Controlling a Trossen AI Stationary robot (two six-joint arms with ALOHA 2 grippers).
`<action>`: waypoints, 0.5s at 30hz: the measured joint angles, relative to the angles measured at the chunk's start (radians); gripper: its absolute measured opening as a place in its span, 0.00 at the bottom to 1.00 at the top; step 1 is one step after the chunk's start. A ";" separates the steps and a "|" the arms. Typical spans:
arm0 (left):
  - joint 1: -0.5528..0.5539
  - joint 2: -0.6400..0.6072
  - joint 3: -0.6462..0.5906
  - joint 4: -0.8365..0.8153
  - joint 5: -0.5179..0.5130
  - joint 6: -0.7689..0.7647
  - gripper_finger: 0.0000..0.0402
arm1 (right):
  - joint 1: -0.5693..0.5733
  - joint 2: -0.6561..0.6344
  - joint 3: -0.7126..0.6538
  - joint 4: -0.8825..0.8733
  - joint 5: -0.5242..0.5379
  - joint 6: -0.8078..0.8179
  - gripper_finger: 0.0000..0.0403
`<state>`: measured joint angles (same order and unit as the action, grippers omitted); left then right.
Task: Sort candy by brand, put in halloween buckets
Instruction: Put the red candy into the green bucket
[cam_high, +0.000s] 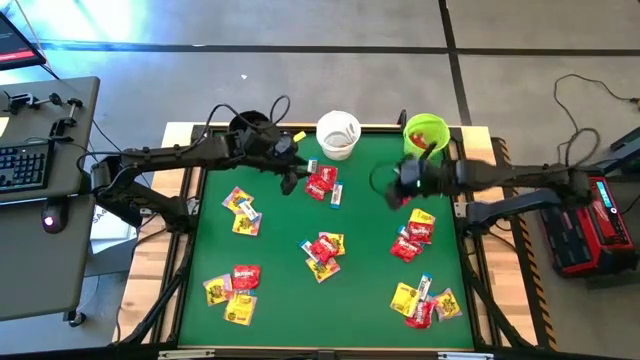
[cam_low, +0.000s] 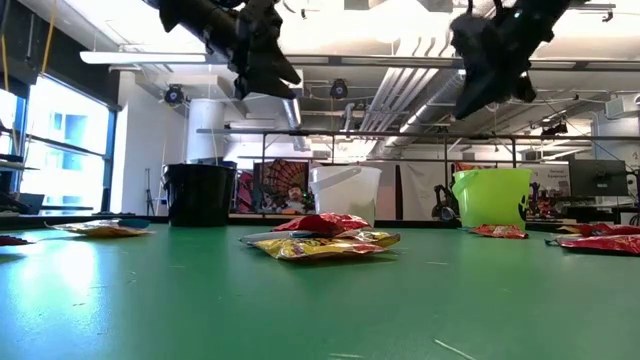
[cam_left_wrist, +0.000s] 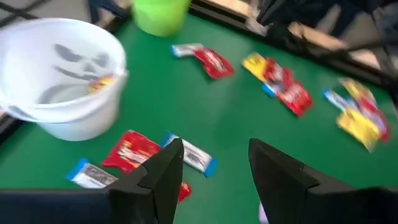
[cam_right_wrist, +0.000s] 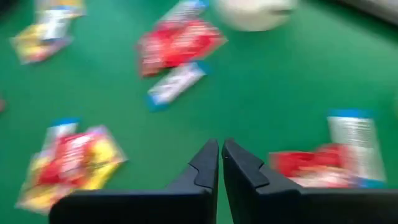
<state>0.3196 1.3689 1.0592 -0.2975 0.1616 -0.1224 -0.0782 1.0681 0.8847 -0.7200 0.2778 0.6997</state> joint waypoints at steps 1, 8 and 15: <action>-0.008 0.000 0.000 -0.016 0.023 0.022 0.43 | 0.038 0.000 -0.023 0.055 -0.003 0.010 0.02; -0.087 0.005 0.000 -0.171 0.066 0.060 0.43 | 0.159 0.000 -0.158 0.263 -0.104 0.117 0.04; -0.193 0.006 0.000 -0.345 0.007 0.053 0.43 | 0.192 0.000 -0.208 0.260 -0.109 0.105 0.24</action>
<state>0.1269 1.3746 1.0595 -0.6422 0.1686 -0.0695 0.1135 1.0683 0.6765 -0.4598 0.1685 0.8048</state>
